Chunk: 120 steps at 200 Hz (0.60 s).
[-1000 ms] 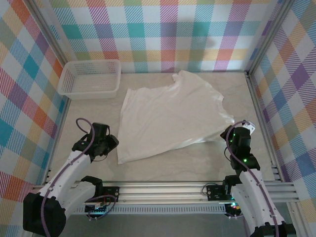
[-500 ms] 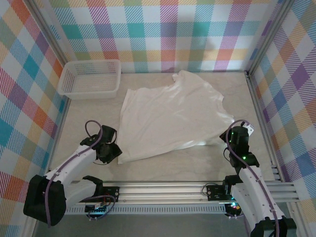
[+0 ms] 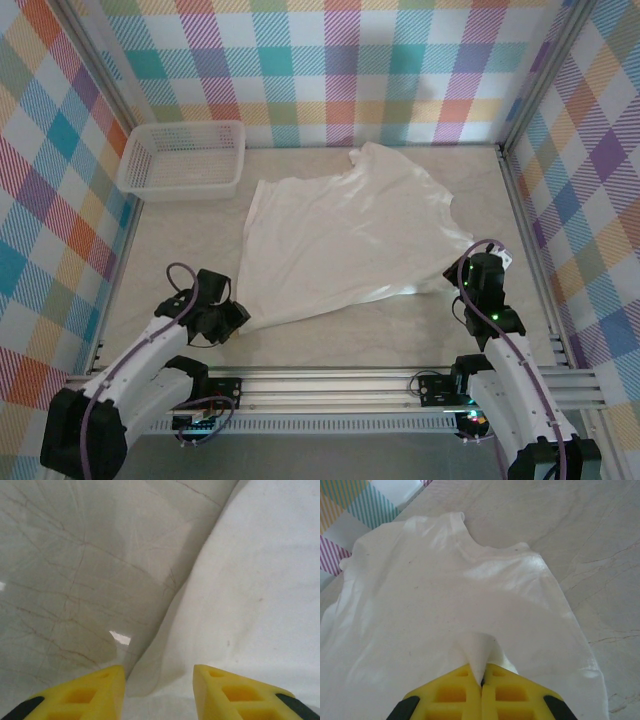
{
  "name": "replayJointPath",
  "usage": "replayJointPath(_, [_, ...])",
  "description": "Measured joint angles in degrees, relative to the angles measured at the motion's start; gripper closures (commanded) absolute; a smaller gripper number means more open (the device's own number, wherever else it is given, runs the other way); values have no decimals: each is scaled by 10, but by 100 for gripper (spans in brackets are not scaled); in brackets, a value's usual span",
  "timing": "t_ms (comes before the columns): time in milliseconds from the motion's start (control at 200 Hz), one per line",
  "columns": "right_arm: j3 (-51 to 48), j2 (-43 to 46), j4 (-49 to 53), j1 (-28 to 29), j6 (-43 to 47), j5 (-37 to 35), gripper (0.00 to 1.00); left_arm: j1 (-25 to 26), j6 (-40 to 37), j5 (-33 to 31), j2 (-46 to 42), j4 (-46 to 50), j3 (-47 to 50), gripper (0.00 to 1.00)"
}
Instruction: Fold the inside-out t-shirt
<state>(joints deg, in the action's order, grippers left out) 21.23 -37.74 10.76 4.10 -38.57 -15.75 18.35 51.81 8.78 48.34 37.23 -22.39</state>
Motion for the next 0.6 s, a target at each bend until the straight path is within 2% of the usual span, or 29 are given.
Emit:
replayJointPath(130, [1, -2, -4, 0, 0, 4, 100, 0, 16, 4, -35, 1, 20, 67])
replayJointPath(435, [15, -7, -6, 0, 0, 13, 100, 0, 30, 8, -31, -19, 37, 83])
replayJointPath(600, [15, -7, -6, 0, 0, 15, 100, 0, 40, 7, -52, -22, 39, 100])
